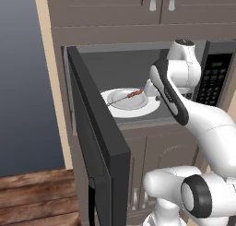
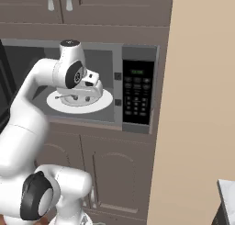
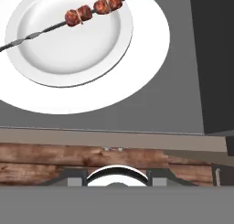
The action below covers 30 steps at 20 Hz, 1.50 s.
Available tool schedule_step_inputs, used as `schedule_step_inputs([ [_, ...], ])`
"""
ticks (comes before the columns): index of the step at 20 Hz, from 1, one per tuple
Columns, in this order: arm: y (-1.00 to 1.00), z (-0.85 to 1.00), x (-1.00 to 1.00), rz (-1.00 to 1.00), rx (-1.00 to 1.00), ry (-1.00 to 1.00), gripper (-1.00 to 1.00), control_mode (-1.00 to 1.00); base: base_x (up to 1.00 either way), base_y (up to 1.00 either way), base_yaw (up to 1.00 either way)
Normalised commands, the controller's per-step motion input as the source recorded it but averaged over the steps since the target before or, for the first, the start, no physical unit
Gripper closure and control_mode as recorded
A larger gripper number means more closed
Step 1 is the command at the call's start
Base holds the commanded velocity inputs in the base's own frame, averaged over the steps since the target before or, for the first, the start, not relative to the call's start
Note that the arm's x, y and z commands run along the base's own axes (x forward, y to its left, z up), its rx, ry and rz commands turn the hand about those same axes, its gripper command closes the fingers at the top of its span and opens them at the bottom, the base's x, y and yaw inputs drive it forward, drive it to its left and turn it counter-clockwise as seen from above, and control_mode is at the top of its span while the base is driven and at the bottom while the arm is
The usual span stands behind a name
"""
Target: Pick the kebab skewer from the microwave and place it on plate located on the counter.
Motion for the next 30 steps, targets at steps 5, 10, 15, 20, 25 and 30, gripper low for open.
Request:
schedule_step_inputs([
  [5, 0.00, -0.05, -0.05, 0.00, 0.00, 0.01, -1.00, -1.00, 0.00, 0.00, 0.00],
  [10, 0.52, 0.00, -0.71, -0.06, 0.00, -0.21, -1.00, -1.00, 0.00, 0.00, 0.00],
  [15, 0.81, 0.00, -0.42, -0.21, 0.00, -0.28, -1.00, -1.00, 0.00, 0.00, 0.00],
  [20, 0.29, 0.00, 0.15, -0.29, 0.01, -0.06, -1.00, -1.00, 0.00, 0.00, 0.00],
  [25, 0.13, 0.12, 0.54, -0.14, 0.00, 0.01, -1.00, -1.00, 0.00, 0.00, 0.00],
  [30, 0.00, 0.16, 0.60, -0.03, 0.01, 0.02, -1.00, -1.00, 0.00, 0.00, 0.00],
])
